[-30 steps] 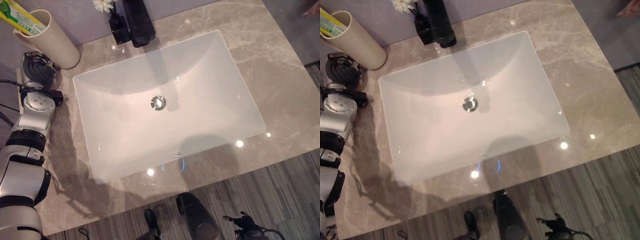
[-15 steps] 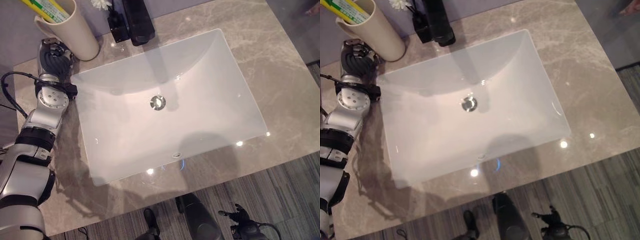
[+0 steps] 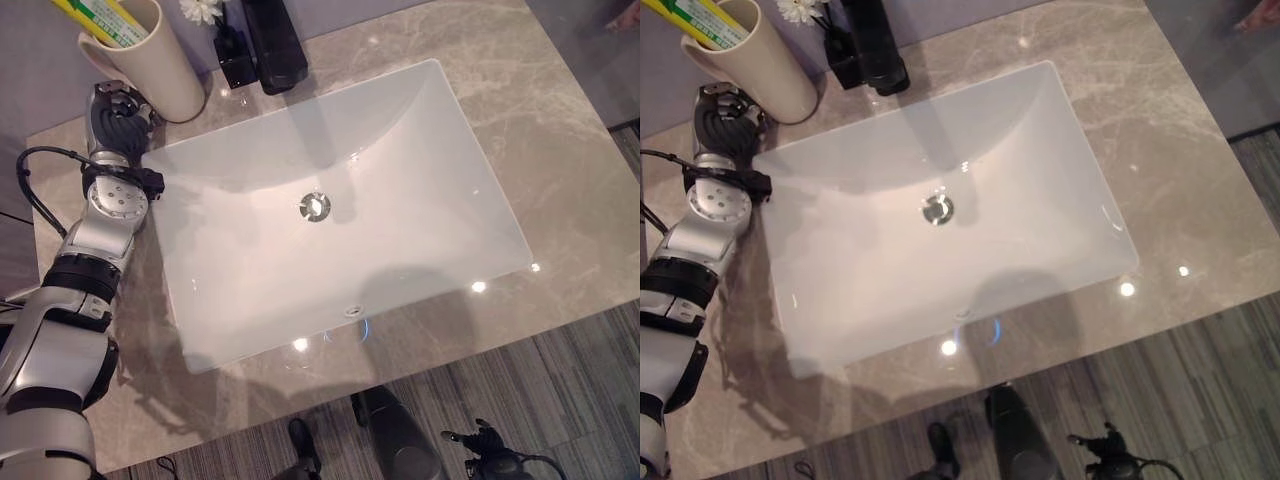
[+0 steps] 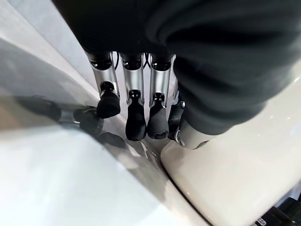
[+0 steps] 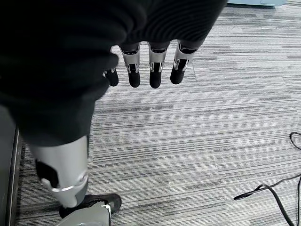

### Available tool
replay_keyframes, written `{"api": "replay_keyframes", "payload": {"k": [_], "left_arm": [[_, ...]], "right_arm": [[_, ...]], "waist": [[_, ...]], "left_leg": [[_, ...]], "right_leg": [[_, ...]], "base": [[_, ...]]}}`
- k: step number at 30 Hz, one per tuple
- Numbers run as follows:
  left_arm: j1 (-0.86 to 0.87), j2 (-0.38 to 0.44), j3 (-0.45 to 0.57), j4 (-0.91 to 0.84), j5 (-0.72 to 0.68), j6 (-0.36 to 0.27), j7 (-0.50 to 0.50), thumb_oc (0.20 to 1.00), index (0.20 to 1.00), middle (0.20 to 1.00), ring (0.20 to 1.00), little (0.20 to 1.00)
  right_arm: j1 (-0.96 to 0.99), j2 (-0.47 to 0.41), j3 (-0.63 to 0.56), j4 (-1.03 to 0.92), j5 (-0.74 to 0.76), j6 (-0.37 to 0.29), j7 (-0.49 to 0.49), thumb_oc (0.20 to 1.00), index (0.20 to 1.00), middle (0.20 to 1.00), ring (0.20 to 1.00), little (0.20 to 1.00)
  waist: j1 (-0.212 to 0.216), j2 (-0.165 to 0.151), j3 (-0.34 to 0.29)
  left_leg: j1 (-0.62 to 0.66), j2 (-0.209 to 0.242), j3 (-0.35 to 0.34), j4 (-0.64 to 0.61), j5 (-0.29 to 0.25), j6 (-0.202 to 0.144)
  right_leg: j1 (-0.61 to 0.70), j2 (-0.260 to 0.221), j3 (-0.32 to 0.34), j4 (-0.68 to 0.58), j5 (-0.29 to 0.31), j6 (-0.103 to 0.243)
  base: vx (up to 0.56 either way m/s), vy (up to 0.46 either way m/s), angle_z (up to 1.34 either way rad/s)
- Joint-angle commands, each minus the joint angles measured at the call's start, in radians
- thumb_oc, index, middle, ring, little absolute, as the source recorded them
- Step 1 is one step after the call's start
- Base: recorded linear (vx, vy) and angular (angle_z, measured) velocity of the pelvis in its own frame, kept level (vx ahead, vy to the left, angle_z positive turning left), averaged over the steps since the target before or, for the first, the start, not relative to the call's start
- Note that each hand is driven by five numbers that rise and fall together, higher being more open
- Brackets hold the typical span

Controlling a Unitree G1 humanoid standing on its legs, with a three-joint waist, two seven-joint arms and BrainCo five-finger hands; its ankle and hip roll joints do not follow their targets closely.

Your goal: Put brush and paste in cup on sink, flatten towel.

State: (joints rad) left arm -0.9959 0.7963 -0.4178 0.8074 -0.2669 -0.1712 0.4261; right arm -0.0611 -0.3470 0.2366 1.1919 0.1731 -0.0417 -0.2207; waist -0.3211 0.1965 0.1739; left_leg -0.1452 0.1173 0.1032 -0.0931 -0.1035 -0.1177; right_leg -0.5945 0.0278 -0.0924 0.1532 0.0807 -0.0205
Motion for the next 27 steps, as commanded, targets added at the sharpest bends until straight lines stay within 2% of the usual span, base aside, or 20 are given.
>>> {"api": "replay_keyframes", "payload": {"k": [1,2,3,5,6,8,14,15,16,17,20,24,25,27], "left_arm": [[-0.001,-0.061,0.011,0.017,0.003,-0.024,-0.024,0.203,0.203,0.203,0.203,0.203],[0.000,-0.061,0.012,0.017,0.003,-0.024,-0.024,0.263,0.263,0.263,0.263,0.263],[0.013,-0.059,0.023,0.019,0.018,-0.016,-0.014,1.000,1.000,1.000,1.000,1.000],[0.024,-0.058,0.034,0.010,0.019,-0.017,-0.006,1.000,1.000,1.000,1.000,1.000],[0.058,-0.063,0.072,-0.013,0.022,-0.013,0.019,1.000,1.000,1.000,1.000,1.000],[0.114,-0.066,0.127,-0.071,0.015,-0.023,0.046,1.000,1.000,1.000,1.000,1.000],[0.456,-0.115,0.372,-0.372,0.041,-0.064,0.071,1.000,1.000,1.000,1.000,1.000],[0.461,-0.115,0.375,-0.376,0.042,-0.062,0.071,1.000,1.000,1.000,1.000,1.000],[0.636,-0.155,0.486,-0.499,0.038,-0.088,0.059,1.000,1.000,1.000,1.000,1.000],[0.641,-0.156,0.490,-0.504,0.039,-0.086,0.058,1.000,1.000,1.000,1.000,1.000],[0.816,-0.200,0.607,-0.567,0.025,-0.104,0.050,1.000,1.000,1.000,1.000,1.000],[1.017,-0.256,0.735,-0.632,0.032,-0.086,0.035,1.000,1.000,1.000,1.000,1.000],[1.018,-0.256,0.736,-0.633,0.032,-0.086,0.035,1.000,1.000,1.000,1.000,1.000],[1.083,-0.275,0.783,-0.573,0.011,-0.072,0.027,1.000,1.000,1.000,1.000,1.000]], "right_arm": [[0.012,-0.017,0.002,0.000,0.002,0.004,-0.028,1.000,1.000,1.000,1.000,1.000],[0.012,-0.017,0.003,0.000,0.002,0.004,-0.028,1.000,1.000,1.000,1.000,1.000],[0.007,-0.019,0.008,-0.004,0.000,0.005,-0.024,1.000,1.000,1.000,1.000,1.000],[0.006,-0.022,0.009,-0.006,0.000,0.007,-0.023,1.000,1.000,1.000,1.000,1.000],[-0.001,-0.022,0.006,-0.003,0.000,0.009,-0.028,1.000,1.000,1.000,1.000,1.000],[-0.017,-0.016,0.000,0.003,0.005,0.012,-0.031,1.000,1.000,1.000,1.000,1.000],[-0.011,-0.007,-0.022,0.045,-0.049,0.036,-0.007,1.000,1.000,1.000,1.000,1.000],[-0.011,-0.007,-0.020,0.045,-0.049,0.036,-0.007,1.000,1.000,1.000,1.000,1.000],[0.002,-0.016,-0.032,0.059,-0.102,0.049,0.010,1.000,1.000,1.000,1.000,1.000],[0.002,-0.017,-0.030,0.059,-0.102,0.049,0.010,1.000,1.000,1.000,1.000,1.000],[0.028,-0.019,-0.058,0.091,-0.146,0.064,0.023,1.000,1.000,1.000,1.000,1.000],[0.032,-0.008,-0.102,0.095,-0.153,0.072,0.019,1.000,1.000,1.000,1.000,1.000],[0.032,-0.008,-0.101,0.095,-0.153,0.072,0.019,1.000,1.000,1.000,1.000,1.000],[0.026,-0.002,-0.108,0.078,-0.161,0.076,0.023,1.000,1.000,1.000,1.000,1.000]], "waist": [[-0.045,0.015,0.029],[-0.046,0.015,0.029],[-0.044,0.011,0.029],[-0.041,0.007,0.029],[-0.029,-0.002,0.029],[-0.010,-0.017,0.031],[0.044,-0.061,0.022],[0.042,-0.063,0.020],[0.071,-0.082,0.006],[0.068,-0.084,0.004],[0.107,-0.102,-0.015],[0.146,-0.138,-0.027],[0.145,-0.138,-0.027],[0.163,-0.162,-0.023]], "left_leg": [[0.177,0.001,0.014,0.006,0.258,-0.069],[0.177,0.001,0.013,0.006,0.258,-0.069],[0.184,-0.003,0.006,0.006,0.232,-0.057],[0.189,-0.005,0.006,0.006,0.219,-0.051],[0.199,-0.012,0.001,0.006,0.181,-0.035],[0.204,-0.025,-0.014,0.006,0.156,-0.020],[0.237,-0.052,-0.029,0.050,0.031,0.025],[0.234,-0.055,-0.030,0.051,0.033,0.026],[0.244,-0.067,-0.033,0.090,-0.017,0.042],[0.241,-0.070,-0.034,0.091,-0.014,0.042],[0.260,-0.088,-0.047,0.130,-0.073,0.059],[0.250,-0.140,-0.067,0.208,-0.124,0.085],[0.249,-0.140,-0.067,0.209,-0.125,0.085],[0.236,-0.174,-0.085,0.249,-0.158,0.099]], "right_leg": [[-0.014,-0.020,-0.008,0.043,-0.049,0.109],[-0.013,-0.020,-0.009,0.043,-0.049,0.109],[-0.011,-0.025,-0.009,0.051,-0.053,0.108],[-0.010,-0.027,-0.009,0.057,-0.052,0.109],[-0.007,-0.030,-0.009,0.070,-0.051,0.111],[-0.013,-0.033,-0.006,0.073,-0.034,0.115],[0.015,-0.048,0.015,0.073,-0.010,0.131],[0.015,-0.050,0.017,0.068,-0.005,0.131],[0.060,-0.070,0.022,0.037,0.011,0.143],[0.061,-0.073,0.022,0.032,0.017,0.143],[0.129,-0.101,0.021,-0.017,0.046,0.163],[0.191,-0.153,0.040,-0.076,0.100,0.189],[0.191,-0.154,0.040,-0.077,0.101,0.189],[0.224,-0.193,0.048,-0.107,0.137,0.207]], "base": [[-0.03,0.014,-0.01],[-0.04,0.028,0.02],[-0.02,0.021,0.04],[-0.03,0.022,0.06],[-0.06,0.036,0.02],[-0.08,0.048,-0.06],[-0.07,0.094,-0.03],[-0.08,0.207,-0.04],[-0.08,0.145,0.05],[-0.08,0.212,0.03],[-0.07,0.142,0.14],[-0.13,0.176,0.13],[-0.14,0.124,0.20],[-0.19,0.220,0.29]]}}
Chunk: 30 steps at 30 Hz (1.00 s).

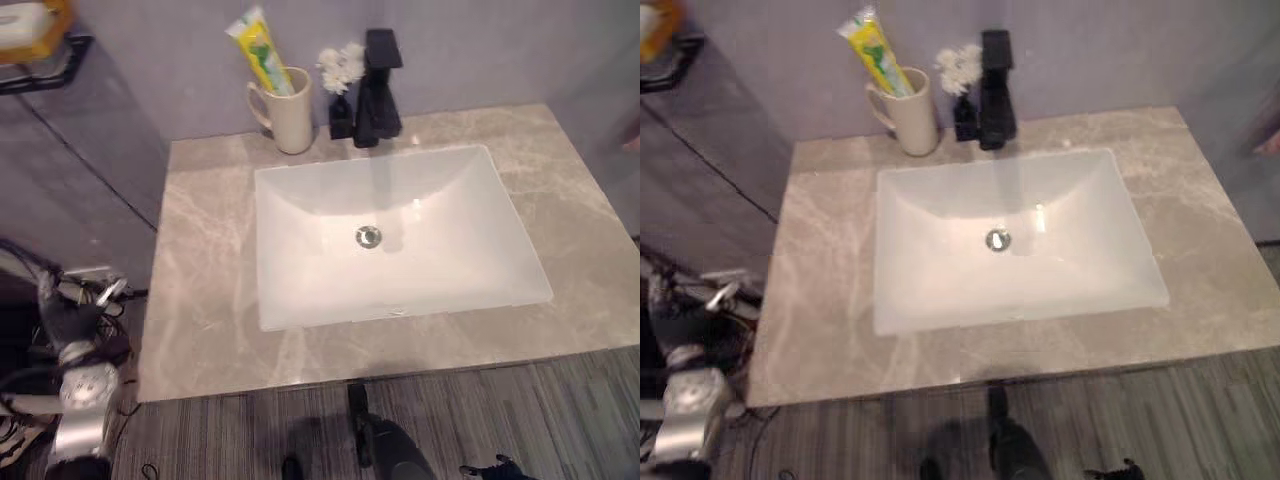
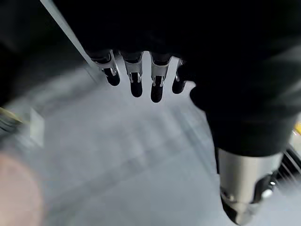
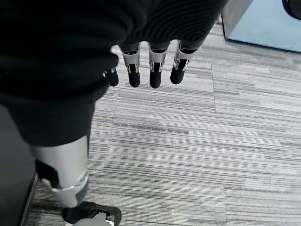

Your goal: Put brush and paste in cup on sink, flatten towel.

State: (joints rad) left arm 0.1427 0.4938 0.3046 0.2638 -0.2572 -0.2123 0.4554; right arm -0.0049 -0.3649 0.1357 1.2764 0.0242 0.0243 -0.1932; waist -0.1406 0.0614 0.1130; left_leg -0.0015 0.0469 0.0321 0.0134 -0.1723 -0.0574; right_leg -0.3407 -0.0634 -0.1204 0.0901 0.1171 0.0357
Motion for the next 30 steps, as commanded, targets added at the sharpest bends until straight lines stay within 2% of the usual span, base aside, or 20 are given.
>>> {"api": "replay_keyframes", "payload": {"k": [1,3,5,6,8,9,13,15,16,18,19,20,21,22,23,24,26,27,29,30], "left_arm": [[-0.021,0.005,0.061,0.052,-0.030,-0.007,-0.016,1.000,1.000,1.000,1.000,1.000],[0.013,-0.015,0.035,0.205,-0.054,0.057,-0.061,1.000,1.000,1.000,1.000,1.000],[0.050,-0.031,-0.016,0.326,-0.024,0.111,-0.126,1.000,1.000,1.000,1.000,1.000],[0.050,-0.031,-0.017,0.327,-0.024,0.110,-0.127,1.000,1.000,1.000,1.000,1.000],[0.031,-0.068,-0.125,0.612,0.046,0.170,-0.198,1.000,1.000,1.000,1.000,1.000],[0.029,-0.068,-0.125,0.614,0.046,0.169,-0.198,1.000,1.000,1.000,1.000,1.000],[-0.072,-0.130,-0.306,0.954,0.235,0.218,-0.221,1.000,1.000,1.000,1.000,1.000],[-0.095,-0.139,-0.364,1.004,0.312,0.233,-0.233,1.000,1.000,1.000,1.000,1.000],[-0.116,-0.158,-0.427,1.014,0.378,0.225,-0.239,1.000,1.000,1.000,1.000,1.000],[-0.114,-0.161,-0.424,1.030,0.387,0.234,-0.230,1.000,1.000,1.000,1.000,1.000],[-0.111,-0.176,-0.417,1.061,0.400,0.247,-0.218,1.000,1.000,1.000,1.000,1.000],[-0.109,-0.181,-0.418,1.065,0.414,0.247,-0.221,1.000,1.000,1.000,1.000,1.000],[-0.109,-0.181,-0.418,1.066,0.415,0.247,-0.221,1.000,1.000,1.000,1.000,1.000],[-0.113,-0.181,-0.405,1.068,0.427,0.250,-0.219,1.000,1.000,1.000,1.000,1.000],[-0.112,-0.184,-0.406,1.069,0.439,0.254,-0.218,1.000,1.000,1.000,1.000,1.000],[-0.136,-0.184,-0.426,1.045,0.465,0.257,-0.192,1.000,1.000,1.000,1.000,1.000],[-0.147,-0.184,-0.434,1.030,0.467,0.255,-0.186,1.000,1.000,1.000,1.000,1.000],[-0.173,-0.182,-0.452,0.991,0.464,0.244,-0.174,1.000,1.000,1.000,1.000,1.000],[-0.199,-0.183,-0.475,0.959,0.459,0.238,-0.169,1.000,1.000,1.000,1.000,1.000],[-0.217,-0.185,-0.496,0.939,0.458,0.232,-0.162,1.000,1.000,1.000,1.000,1.000]], "right_arm": [[-0.031,0.023,-0.015,-0.027,-0.010,0.014,-0.007,1.000,1.000,1.000,1.000,1.000],[-0.035,0.028,-0.032,-0.055,-0.003,0.026,-0.010,1.000,1.000,1.000,1.000,1.000],[-0.036,0.027,-0.043,-0.073,-0.011,0.039,-0.007,1.000,1.000,1.000,1.000,1.000],[-0.035,0.027,-0.043,-0.074,-0.011,0.039,-0.007,1.000,1.000,1.000,1.000,1.000],[-0.054,0.014,-0.012,-0.110,-0.052,0.051,-0.001,1.000,1.000,1.000,1.000,1.000],[-0.055,0.015,-0.012,-0.111,-0.052,0.051,-0.001,1.000,1.000,1.000,1.000,1.000],[-0.031,0.018,0.029,-0.052,-0.070,0.032,0.007,1.000,1.000,1.000,1.000,1.000],[-0.033,0.031,0.042,-0.013,-0.085,0.030,0.007,1.000,1.000,1.000,1.000,1.000],[-0.040,0.025,0.035,-0.027,-0.085,0.004,-0.023,1.000,1.000,1.000,1.000,1.000],[-0.041,0.027,0.017,-0.041,-0.060,-0.005,-0.034,1.000,1.000,1.000,1.000,1.000],[-0.053,0.043,-0.003,-0.081,-0.012,-0.021,-0.046,1.000,1.000,1.000,1.000,1.000],[-0.053,0.042,0.002,-0.101,-0.013,-0.024,-0.048,1.000,1.000,1.000,1.000,1.000],[-0.052,0.042,0.002,-0.102,-0.013,-0.023,-0.048,1.000,1.000,1.000,1.000,1.000],[-0.055,0.043,0.022,-0.125,-0.038,-0.027,-0.047,1.000,1.000,1.000,1.000,1.000],[-0.047,0.042,0.025,-0.127,-0.051,-0.024,-0.050,1.000,1.000,1.000,1.000,1.000],[-0.020,0.035,0.003,-0.098,-0.046,-0.014,-0.067,1.000,1.000,1.000,1.000,1.000],[-0.010,0.029,-0.007,-0.085,-0.045,-0.009,-0.075,1.000,1.000,1.000,1.000,1.000],[0.018,0.015,-0.035,-0.045,-0.042,-0.004,-0.091,1.000,1.000,1.000,1.000,1.000],[0.026,0.001,-0.047,-0.030,-0.031,-0.001,-0.095,1.000,1.000,1.000,1.000,1.000],[0.028,-0.009,-0.045,-0.016,-0.031,0.001,-0.096,1.000,1.000,1.000,1.000,1.000]], "waist": [[-0.007,-0.046,0.047],[-0.004,-0.054,0.062],[-0.012,-0.062,0.065],[-0.012,-0.061,0.064],[-0.027,-0.039,0.091],[-0.028,-0.042,0.089],[-0.020,-0.030,0.062],[0.001,-0.037,0.042],[0.023,-0.048,0.023],[0.030,-0.049,0.017],[0.076,-0.055,0.003],[0.083,-0.065,-0.002],[0.085,-0.066,-0.001],[0.092,-0.070,0.001],[0.091,-0.071,0.002],[0.071,-0.069,0.006],[0.066,-0.066,0.011],[0.048,-0.065,0.019],[0.041,-0.068,0.032],[0.046,-0.074,0.041]], "left_leg": [[0.074,-0.135,-0.017,0.175,-0.111,0.054],[0.063,-0.155,-0.011,0.192,-0.127,0.068],[0.059,-0.174,-0.001,0.173,-0.108,0.074],[0.060,-0.174,0.000,0.171,-0.108,0.074],[0.066,-0.168,0.023,0.128,-0.054,0.080],[0.064,-0.171,0.022,0.126,-0.050,0.080],[0.043,-0.114,0.050,-0.006,0.071,0.082],[0.023,-0.096,0.082,-0.023,0.102,0.078],[-0.004,-0.072,0.152,-0.041,0.131,0.075],[-0.014,-0.061,0.183,-0.051,0.143,0.073],[-0.029,-0.029,0.302,-0.066,0.149,0.062],[-0.034,-0.029,0.344,-0.063,0.142,0.064],[-0.033,-0.028,0.346,-0.062,0.141,0.065],[-0.043,-0.007,0.424,-0.042,0.149,0.054],[-0.045,0.004,0.442,-0.022,0.147,0.049],[-0.070,0.033,0.476,0.017,0.160,0.027],[-0.076,0.044,0.483,0.032,0.166,0.018],[-0.088,0.067,0.485,0.070,0.165,0.009],[-0.103,0.084,0.466,0.124,0.150,0.002],[-0.120,0.078,0.413,0.162,0.137,0.001]], "right_leg": [[-0.007,-0.131,0.080,-0.065,0.132,0.161],[0.018,-0.150,0.075,-0.095,0.170,0.176],[0.018,-0.165,0.073,-0.115,0.196,0.189],[0.018,-0.165,0.073,-0.115,0.197,0.189],[0.007,-0.131,0.044,-0.067,0.172,0.185],[0.004,-0.135,0.045,-0.067,0.173,0.185],[0.066,-0.023,0.009,0.161,-0.044,0.125],[0.118,-0.013,-0.023,0.190,-0.100,0.113],[0.195,-0.015,-0.043,0.190,-0.149,0.113],[0.214,-0.021,-0.058,0.181,-0.158,0.113],[0.279,-0.097,-0.221,0.164,-0.160,0.134],[0.304,-0.104,-0.252,0.134,-0.155,0.143],[0.305,-0.104,-0.249,0.132,-0.154,0.143],[0.301,-0.097,-0.285,0.074,-0.160,0.143],[0.307,-0.082,-0.262,0.050,-0.171,0.135],[0.329,-0.033,-0.191,-0.035,-0.185,0.116],[0.330,-0.022,-0.172,-0.050,-0.184,0.109],[0.335,-0.001,-0.141,-0.074,-0.185,0.097],[0.341,0.012,-0.115,-0.085,-0.188,0.086],[0.339,0.018,-0.093,-0.081,-0.191,0.079]], "base": [[-0.23,0.287,0.22],[-0.19,0.283,0.31],[-0.15,0.216,0.09],[-0.18,0.238,-0.26],[-0.20,0.252,-0.34],[-0.18,0.174,-0.22],[-0.20,0.112,-0.46],[-0.23,-0.038,-0.81],[-0.23,-0.070,-1.05],[-0.22,-0.077,-1.58],[-0.26,-0.114,-1.48],[-0.19,-0.102,-1.86],[-0.14,-0.146,-2.20],[-0.11,-0.181,-3.27],[-0.18,-0.388,-2.67],[-0.11,-0.338,-1.87],[-0.06,-0.247,-0.70],[-0.01,-0.203,-0.38],[-0.01,-0.219,-0.27],[0.01,-0.163,-0.71]]}}
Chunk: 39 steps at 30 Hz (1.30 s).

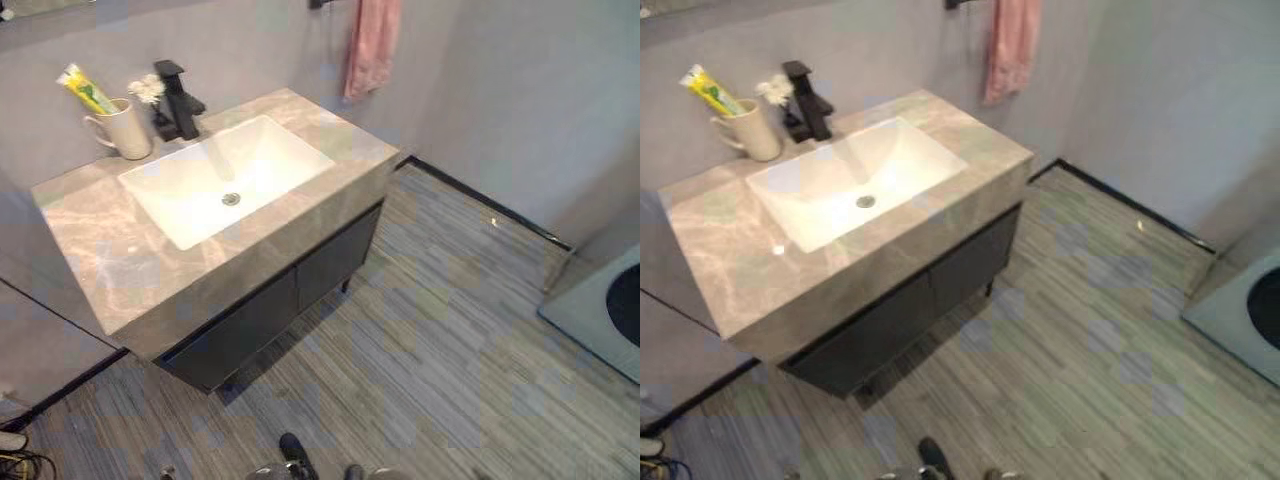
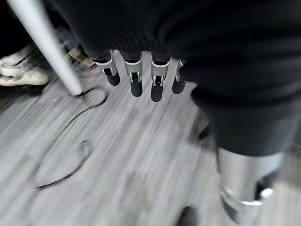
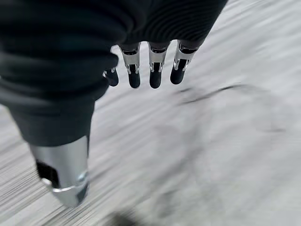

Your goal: Put brush and paste in cup on sink, flatten towel.

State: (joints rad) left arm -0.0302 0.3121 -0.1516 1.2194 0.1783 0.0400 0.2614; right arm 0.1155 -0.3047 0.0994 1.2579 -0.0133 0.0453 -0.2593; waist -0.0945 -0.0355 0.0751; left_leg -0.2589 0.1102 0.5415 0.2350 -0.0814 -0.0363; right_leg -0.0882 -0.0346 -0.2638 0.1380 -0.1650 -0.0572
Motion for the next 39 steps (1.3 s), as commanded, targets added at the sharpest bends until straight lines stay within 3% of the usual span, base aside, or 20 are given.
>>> {"api": "replay_keyframes", "payload": {"k": [1,2,4,8,9,10,11,14,19,20,22,24,30,31,34,37,39], "left_arm": [[-0.056,-0.004,-0.049,-0.022,0.014,-0.024,0.034,1.000,1.000,1.000,1.000,1.000],[-0.063,-0.007,-0.058,-0.028,0.002,-0.029,0.046,1.000,1.000,1.000,1.000,1.000],[-0.084,-0.009,-0.085,-0.027,-0.002,-0.033,0.050,1.000,1.000,1.000,1.000,1.000],[-0.094,-0.018,-0.118,-0.008,0.018,-0.033,0.037,1.000,1.000,1.000,1.000,1.000],[-0.095,-0.019,-0.118,-0.007,0.018,-0.034,0.037,1.000,1.000,1.000,1.000,1.000],[-0.091,-0.025,-0.129,0.004,0.033,-0.034,0.037,1.000,1.000,1.000,1.000,1.000],[-0.092,-0.026,-0.136,0.012,0.044,-0.030,0.029,1.000,1.000,1.000,1.000,1.000],[-0.084,-0.029,-0.139,0.025,0.069,-0.027,0.025,1.000,1.000,1.000,1.000,1.000],[-0.077,-0.033,-0.141,0.026,0.094,-0.026,0.014,1.000,1.000,1.000,1.000,1.000],[-0.075,-0.026,-0.137,0.021,0.091,-0.026,0.012,1.000,1.000,1.000,1.000,1.000],[-0.071,-0.005,-0.110,0.014,0.072,-0.025,0.016,1.000,1.000,1.000,1.000,1.000],[-0.070,0.005,-0.085,0.017,0.047,-0.024,0.013,1.000,1.000,1.000,1.000,1.000],[-0.077,0.012,-0.059,0.041,0.020,-0.021,0.009,1.000,1.000,1.000,1.000,1.000],[-0.081,0.011,-0.070,0.046,0.038,-0.018,-0.004,1.000,1.000,1.000,1.000,1.000],[-0.082,0.003,-0.061,0.049,0.022,-0.020,-0.006,1.000,1.000,1.000,1.000,1.000],[-0.087,-0.011,-0.056,0.029,-0.035,-0.029,-0.012,1.000,1.000,1.000,1.000,1.000],[-0.093,-0.017,-0.045,0.027,-0.067,-0.031,-0.017,1.000,1.000,1.000,1.000,1.000]], "right_arm": [[-0.095,-0.081,-0.010,0.014,0.007,-0.020,-0.032,1.000,1.000,1.000,1.000,1.000],[-0.106,-0.091,-0.006,0.025,0.007,-0.022,-0.033,1.000,1.000,1.000,1.000,1.000],[-0.119,-0.100,-0.003,0.030,0.017,-0.029,-0.037,1.000,1.000,1.000,1.000,1.000],[-0.146,-0.116,-0.005,0.025,0.039,-0.041,-0.039,1.000,1.000,1.000,1.000,1.000],[-0.146,-0.116,-0.005,0.025,0.039,-0.041,-0.039,1.000,1.000,1.000,1.000,1.000],[-0.159,-0.122,0.003,0.010,0.038,-0.048,-0.043,1.000,1.000,1.000,1.000,1.000],[-0.169,-0.124,0.011,-0.001,0.031,-0.050,-0.040,1.000,1.000,1.000,1.000,1.000],[-0.171,-0.117,0.033,-0.038,0.015,-0.054,-0.027,1.000,1.000,1.000,1.000,1.000],[-0.159,-0.093,-0.011,-0.035,0.090,-0.057,-0.001,1.000,1.000,1.000,1.000,1.000],[-0.169,-0.084,0.003,-0.035,0.075,-0.056,0.007,1.000,1.000,1.000,1.000,1.000],[-0.189,-0.072,0.040,-0.033,0.029,-0.050,0.010,1.000,1.000,1.000,1.000,1.000],[-0.197,-0.065,0.054,-0.027,0.013,-0.046,0.020,1.000,1.000,1.000,1.000,1.000],[-0.200,-0.060,0.048,-0.006,0.008,-0.035,0.031,1.000,1.000,1.000,1.000,1.000],[-0.184,-0.064,0.041,0.007,0.013,-0.030,0.043,1.000,1.000,1.000,1.000,1.000],[-0.175,-0.070,0.033,0.029,0.019,-0.027,0.053,1.000,1.000,1.000,1.000,1.000],[-0.162,-0.074,0.015,0.045,0.055,-0.028,0.066,1.000,1.000,1.000,1.000,1.000],[-0.160,-0.080,0.004,0.045,0.076,-0.030,0.074,1.000,1.000,1.000,1.000,1.000]], "waist": [[0.014,0.021,0.088],[0.034,0.017,0.098],[0.052,0.009,0.106],[0.062,0.012,0.096],[0.063,0.011,0.097],[0.074,0.025,0.097],[0.073,0.032,0.095],[0.068,0.046,0.093],[0.044,0.055,0.081],[0.061,0.051,0.090],[0.110,0.046,0.091],[0.110,0.033,0.082],[0.109,0.023,0.069],[0.089,0.022,0.060],[0.086,0.022,0.058],[0.080,0.026,0.065],[0.080,0.023,0.083]], "left_leg": [[0.117,-0.001,-0.176,-0.028,0.039,-0.020],[0.091,-0.038,-0.297,-0.013,0.061,-0.010],[0.065,-0.096,-0.468,0.009,0.047,-0.007],[0.038,-0.197,-0.670,0.009,0.027,0.009],[0.041,-0.197,-0.669,0.007,0.027,0.010],[0.020,-0.255,-0.776,-0.034,0.060,0.007],[0.005,-0.264,-0.794,-0.049,0.078,0.001],[0.041,-0.238,-0.744,-0.093,0.076,0.016],[0.094,-0.217,-0.639,-0.167,0.069,0.035],[0.106,-0.199,-0.593,-0.177,0.062,0.039],[0.110,-0.143,-0.501,-0.199,0.065,0.023],[0.130,-0.136,-0.463,-0.215,0.070,0.021],[0.159,-0.132,-0.422,-0.226,0.064,0.023],[0.186,-0.128,-0.416,-0.225,0.054,0.022],[0.195,-0.125,-0.423,-0.217,0.047,0.018],[0.185,-0.114,-0.443,-0.158,0.032,0.005],[0.147,-0.112,-0.447,-0.047,0.025,-0.010]], "right_leg": [[0.088,-0.005,0.072,-0.128,0.087,0.166],[0.072,0.005,0.107,-0.119,0.105,0.152],[0.066,0.021,0.175,-0.107,0.109,0.145],[0.060,0.053,0.303,-0.116,0.124,0.137],[0.061,0.053,0.304,-0.116,0.123,0.137],[0.062,0.077,0.384,-0.119,0.128,0.142],[0.058,0.086,0.415,-0.119,0.127,0.144],[0.054,0.096,0.484,-0.113,0.125,0.155],[0.020,0.089,0.517,-0.108,0.136,0.177],[0.002,0.076,0.456,-0.082,0.128,0.182],[-0.011,-0.015,0.134,-0.053,0.104,0.179],[0.000,-0.035,0.070,-0.072,0.122,0.186],[-0.005,-0.054,0.056,-0.103,0.161,0.196],[0.011,-0.042,0.094,-0.124,0.160,0.184],[0.023,-0.033,0.095,-0.135,0.157,0.178],[0.037,-0.015,0.099,-0.139,0.143,0.158],[0.050,-0.012,0.095,-0.143,0.136,0.149]], "base": [[-0.03,-0.153,-0.88],[-0.04,-0.138,-0.64],[0.03,-0.104,-1.20],[0.10,0.003,-1.07],[0.12,0.105,-1.05],[0.12,0.112,-0.74],[0.15,0.147,-1.24],[0.06,0.127,-1.51],[0.04,0.175,-0.66],[-0.03,0.097,-0.86],[-0.07,0.007,-1.45],[0.02,0.009,-2.24],[0.04,-0.022,-0.34],[0.12,-0.127,-0.14],[0.08,-0.145,-0.06],[0.05,-0.191,0.09],[0.00,-0.174,0.35]]}}
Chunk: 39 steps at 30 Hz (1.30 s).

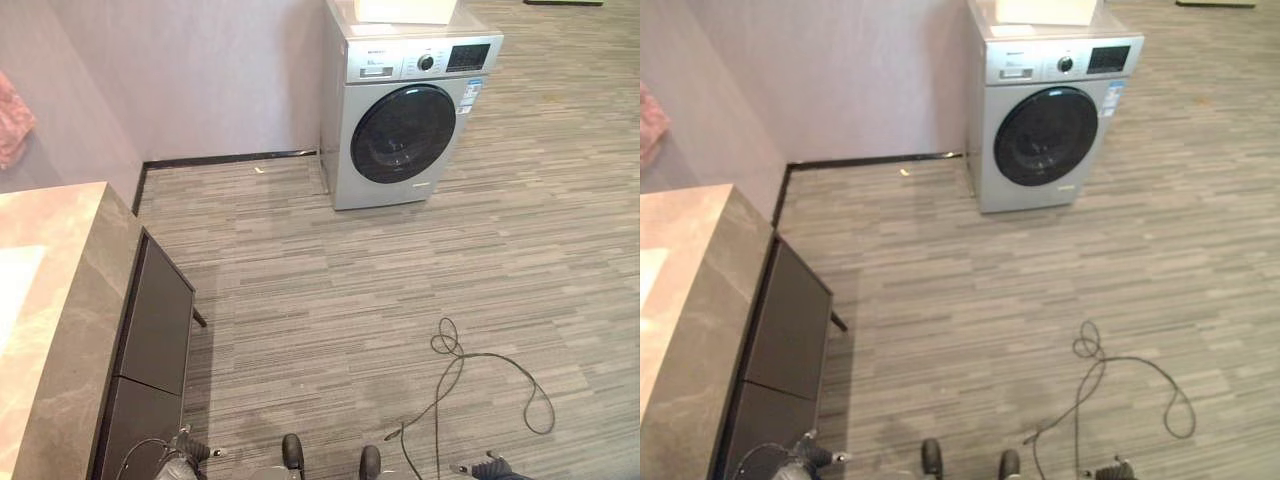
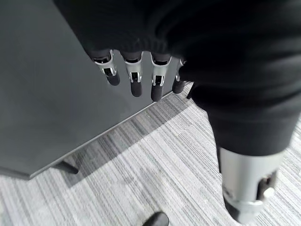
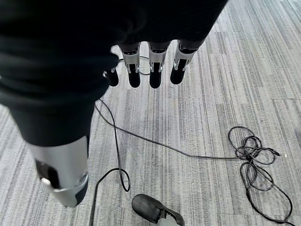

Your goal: Put brush and paste in cup on sink, flatten towel.

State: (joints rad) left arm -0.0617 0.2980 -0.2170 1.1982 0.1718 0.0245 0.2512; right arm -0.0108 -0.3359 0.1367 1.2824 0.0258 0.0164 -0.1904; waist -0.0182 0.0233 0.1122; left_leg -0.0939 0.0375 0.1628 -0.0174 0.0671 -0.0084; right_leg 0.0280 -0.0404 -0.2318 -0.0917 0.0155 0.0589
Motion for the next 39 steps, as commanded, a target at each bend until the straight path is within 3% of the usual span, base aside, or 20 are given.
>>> {"api": "replay_keyframes", "payload": {"k": [1,4,7,12,16,19,21,24,26,29,32,37,39], "left_arm": [[-0.066,-0.007,0.018,0.043,-0.068,-0.016,-0.010,1.000,1.000,1.000,1.000,1.000],[-0.082,-0.016,-0.002,0.040,-0.067,-0.012,-0.013,1.000,1.000,1.000,1.000,1.000],[-0.092,-0.024,-0.024,0.033,-0.058,-0.011,-0.014,1.000,1.000,1.000,1.000,1.000],[-0.080,-0.026,-0.027,0.047,-0.051,-0.017,-0.029,1.000,1.000,1.000,1.000,1.000],[-0.056,-0.033,0.007,0.073,-0.079,-0.019,-0.054,1.000,1.000,1.000,1.000,1.000],[-0.054,-0.020,0.000,0.067,-0.063,-0.019,-0.062,1.000,1.000,1.000,1.000,1.000],[-0.064,-0.007,-0.017,0.069,-0.046,-0.015,-0.071,1.000,1.000,1.000,1.000,1.000],[-0.071,0.003,-0.037,0.065,-0.030,-0.015,-0.075,1.000,1.000,1.000,1.000,1.000],[-0.078,0.007,-0.040,0.069,-0.028,-0.014,-0.075,1.000,1.000,1.000,1.000,1.000],[-0.086,0.004,-0.041,0.059,-0.044,-0.016,-0.072,1.000,1.000,1.000,1.000,1.000],[-0.079,-0.006,-0.027,0.063,-0.060,-0.021,-0.075,1.000,1.000,1.000,1.000,1.000],[-0.080,-0.008,-0.033,0.031,-0.075,-0.024,-0.072,1.000,1.000,1.000,1.000,1.000],[-0.081,-0.003,-0.036,-0.002,-0.098,-0.026,-0.070,1.000,1.000,1.000,1.000,1.000]], "right_arm": [[-0.035,-0.057,-0.039,0.028,0.043,0.003,0.008,1.000,1.000,1.000,1.000,1.000],[-0.044,-0.074,-0.044,0.029,0.045,0.006,0.005,1.000,1.000,1.000,1.000,1.000],[-0.044,-0.094,-0.056,0.032,0.057,0.010,0.007,1.000,1.000,1.000,1.000,1.000],[-0.053,-0.093,-0.057,0.060,0.034,0.017,0.019,1.000,1.000,1.000,1.000,1.000],[-0.068,-0.082,-0.051,0.070,-0.012,0.025,0.044,1.000,1.000,1.000,1.000,1.000],[-0.084,-0.073,-0.039,0.068,-0.023,0.028,0.055,1.000,1.000,1.000,1.000,1.000],[-0.099,-0.066,-0.026,0.055,-0.027,0.026,0.061,1.000,1.000,1.000,1.000,1.000],[-0.097,-0.057,-0.019,0.038,0.004,0.012,0.062,1.000,1.000,1.000,1.000,1.000],[-0.090,-0.056,-0.015,0.036,0.008,0.011,0.058,1.000,1.000,1.000,1.000,1.000],[-0.090,-0.046,0.009,0.036,0.004,0.007,0.059,1.000,1.000,1.000,1.000,1.000],[-0.078,-0.042,0.015,0.052,-0.013,0.013,0.067,1.000,1.000,1.000,1.000,1.000],[-0.078,-0.050,0.016,0.064,-0.020,0.015,0.065,1.000,1.000,1.000,1.000,1.000],[-0.085,-0.056,0.007,0.050,-0.002,0.010,0.065,1.000,1.000,1.000,1.000,1.000]], "waist": [[0.006,-0.035,0.058],[0.006,-0.030,0.072],[0.014,-0.015,0.059],[0.024,-0.002,0.037],[0.045,0.006,0.001],[0.056,0.005,0.002],[0.043,0.011,0.014],[0.016,0.012,0.019],[0.017,0.004,0.024],[0.013,-0.016,0.032],[0.029,-0.032,0.020],[0.038,-0.041,0.026],[0.039,-0.043,0.046]], "left_leg": [[-0.047,-0.040,-0.068,0.265,-0.114,-0.045],[-0.102,-0.043,-0.062,0.345,-0.098,-0.058],[-0.151,-0.014,-0.020,0.237,-0.074,-0.048],[-0.084,-0.040,-0.065,0.137,-0.068,-0.037],[-0.021,-0.062,-0.047,0.079,-0.084,-0.014],[-0.002,-0.068,-0.033,0.062,-0.093,0.007],[0.018,-0.066,-0.054,0.050,-0.095,0.023],[0.034,-0.077,-0.084,0.040,-0.098,0.026],[0.046,-0.079,-0.093,0.032,-0.101,0.020],[0.042,-0.079,-0.110,0.054,-0.107,0.011],[0.043,-0.081,-0.106,0.070,-0.117,0.000],[0.027,-0.082,-0.122,0.151,-0.151,-0.009],[-0.004,-0.074,-0.122,0.248,-0.191,-0.010]], "right_leg": [[-0.060,-0.009,0.054,0.090,-0.046,0.030],[-0.056,-0.018,0.035,0.100,-0.054,0.023],[-0.023,-0.029,0.004,0.096,-0.071,0.031],[-0.008,-0.035,0.004,0.122,-0.090,0.042],[0.020,-0.066,0.011,0.105,-0.083,0.073],[-0.007,-0.083,0.023,0.179,-0.085,0.091],[-0.078,-0.075,0.055,0.313,-0.060,0.107],[-0.134,-0.010,0.136,0.310,-0.080,0.085],[-0.165,-0.030,0.105,0.215,-0.045,0.076],[-0.131,-0.034,0.109,0.184,-0.037,0.078],[-0.091,-0.037,0.060,0.140,-0.031,0.069],[-0.074,-0.027,0.028,0.175,-0.076,0.047],[-0.101,-0.028,0.006,0.279,-0.117,0.036]], "base": [[-0.03,-0.134,0.50],[0.01,-0.058,0.41],[0.08,0.025,0.15],[0.16,0.079,0.12],[0.17,0.205,-0.12],[0.06,0.155,-0.15],[0.06,0.179,-0.33],[0.07,0.055,0.23],[0.06,-0.040,0.42],[0.02,-0.094,0.29],[0.06,-0.098,0.41],[0.03,-0.068,0.15],[-0.03,-0.059,0.22]]}}
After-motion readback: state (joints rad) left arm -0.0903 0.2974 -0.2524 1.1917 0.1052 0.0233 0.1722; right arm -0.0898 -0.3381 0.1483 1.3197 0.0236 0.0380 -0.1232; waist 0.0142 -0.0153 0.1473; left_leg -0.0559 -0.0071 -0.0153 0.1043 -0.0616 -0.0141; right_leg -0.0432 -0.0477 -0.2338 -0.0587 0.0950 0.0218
